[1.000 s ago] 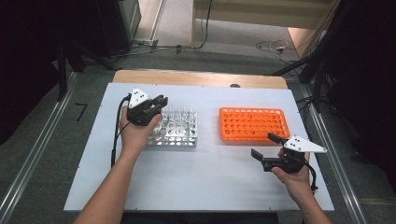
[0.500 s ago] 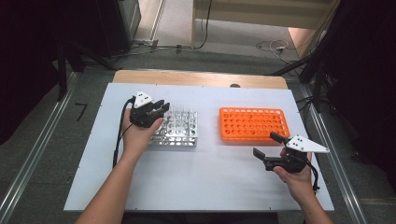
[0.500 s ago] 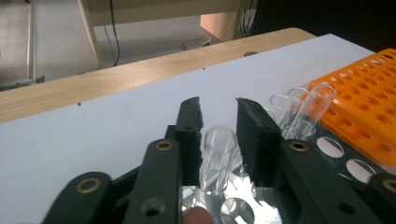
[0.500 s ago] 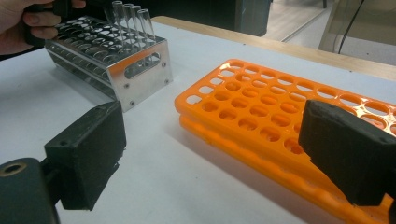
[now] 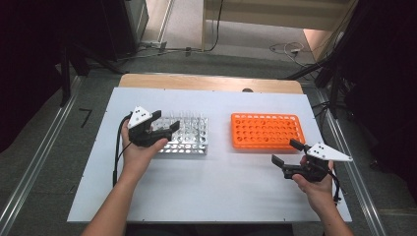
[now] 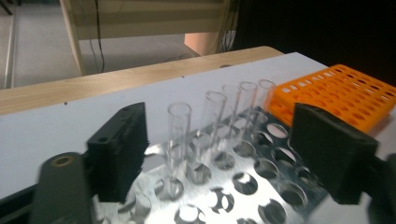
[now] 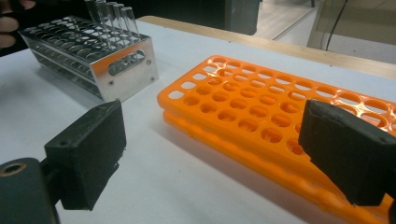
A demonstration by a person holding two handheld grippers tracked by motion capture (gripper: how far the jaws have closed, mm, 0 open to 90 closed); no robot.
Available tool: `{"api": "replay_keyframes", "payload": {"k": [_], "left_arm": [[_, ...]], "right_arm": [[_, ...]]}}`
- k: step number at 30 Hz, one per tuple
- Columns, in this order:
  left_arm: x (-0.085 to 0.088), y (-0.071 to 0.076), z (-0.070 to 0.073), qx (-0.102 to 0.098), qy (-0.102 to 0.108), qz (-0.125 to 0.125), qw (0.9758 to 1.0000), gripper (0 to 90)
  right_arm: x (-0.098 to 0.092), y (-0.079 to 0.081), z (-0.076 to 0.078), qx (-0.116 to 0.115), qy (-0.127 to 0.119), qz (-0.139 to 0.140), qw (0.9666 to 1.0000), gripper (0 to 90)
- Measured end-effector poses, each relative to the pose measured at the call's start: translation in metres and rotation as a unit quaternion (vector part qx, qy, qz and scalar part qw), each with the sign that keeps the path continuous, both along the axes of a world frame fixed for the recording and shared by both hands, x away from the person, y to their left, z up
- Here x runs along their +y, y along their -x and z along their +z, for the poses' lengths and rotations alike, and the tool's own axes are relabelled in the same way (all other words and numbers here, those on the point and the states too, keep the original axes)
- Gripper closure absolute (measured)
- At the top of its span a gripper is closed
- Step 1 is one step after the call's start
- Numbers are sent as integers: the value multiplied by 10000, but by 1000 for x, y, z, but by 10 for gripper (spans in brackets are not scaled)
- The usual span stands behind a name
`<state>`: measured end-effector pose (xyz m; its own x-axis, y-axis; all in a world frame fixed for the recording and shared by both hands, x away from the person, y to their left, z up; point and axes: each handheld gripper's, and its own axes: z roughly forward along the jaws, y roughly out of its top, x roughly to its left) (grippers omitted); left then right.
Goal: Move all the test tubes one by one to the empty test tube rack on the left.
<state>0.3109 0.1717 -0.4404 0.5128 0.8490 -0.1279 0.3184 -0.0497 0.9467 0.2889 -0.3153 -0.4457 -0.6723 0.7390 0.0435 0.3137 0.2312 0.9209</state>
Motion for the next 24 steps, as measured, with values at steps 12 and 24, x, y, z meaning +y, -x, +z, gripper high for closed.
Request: {"api": "replay_keyframes", "payload": {"k": [12,24], "left_arm": [[17,57,-4,-315,239,-370,9985,0],[47,90,-18,-442,358,-373,9977,0]], "right_arm": [[-15,2,-10,59,132,-158,9998,61],[-34,-1,-21,113,-36,-157,9998,22]]}}
